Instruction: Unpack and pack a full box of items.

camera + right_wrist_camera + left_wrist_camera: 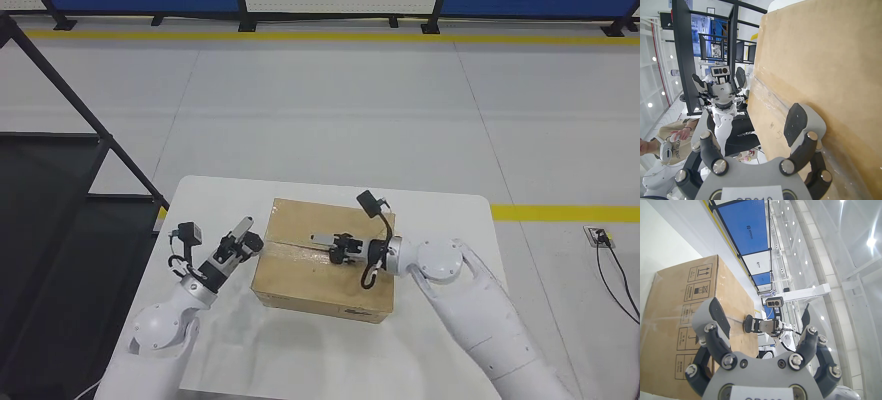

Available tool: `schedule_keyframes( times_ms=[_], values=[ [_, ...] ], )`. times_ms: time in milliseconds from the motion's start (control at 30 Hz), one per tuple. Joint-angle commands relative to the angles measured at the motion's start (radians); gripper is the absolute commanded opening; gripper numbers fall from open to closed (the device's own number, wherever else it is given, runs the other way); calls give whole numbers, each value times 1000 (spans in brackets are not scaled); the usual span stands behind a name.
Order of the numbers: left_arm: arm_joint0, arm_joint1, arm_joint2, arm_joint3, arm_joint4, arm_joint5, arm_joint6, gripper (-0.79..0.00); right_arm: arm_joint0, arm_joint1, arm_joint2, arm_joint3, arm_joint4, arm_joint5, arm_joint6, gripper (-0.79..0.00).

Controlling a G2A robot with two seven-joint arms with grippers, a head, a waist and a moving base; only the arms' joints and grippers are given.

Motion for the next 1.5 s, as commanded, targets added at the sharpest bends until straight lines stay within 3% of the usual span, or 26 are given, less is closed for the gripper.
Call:
schedule_keyframes(
  times_ms=[0, 767, 1133, 1467],
  values=[
    [-3, 0, 3, 3, 1, 1, -2, 0, -17, 8, 21, -23, -12, 14, -1, 0],
    [-23, -4, 18, 14, 7, 8, -4, 0, -180, 75, 198, -246, -131, 158, -16, 0],
    [-17, -2, 2, 7, 4, 0, 1, 0, -257, 98, 284, -325, -111, 135, -25, 0],
    [6, 7, -56, -8, -14, -9, 10, 0, -389, 126, 418, -447, -59, 85, -37, 0]
  ],
)
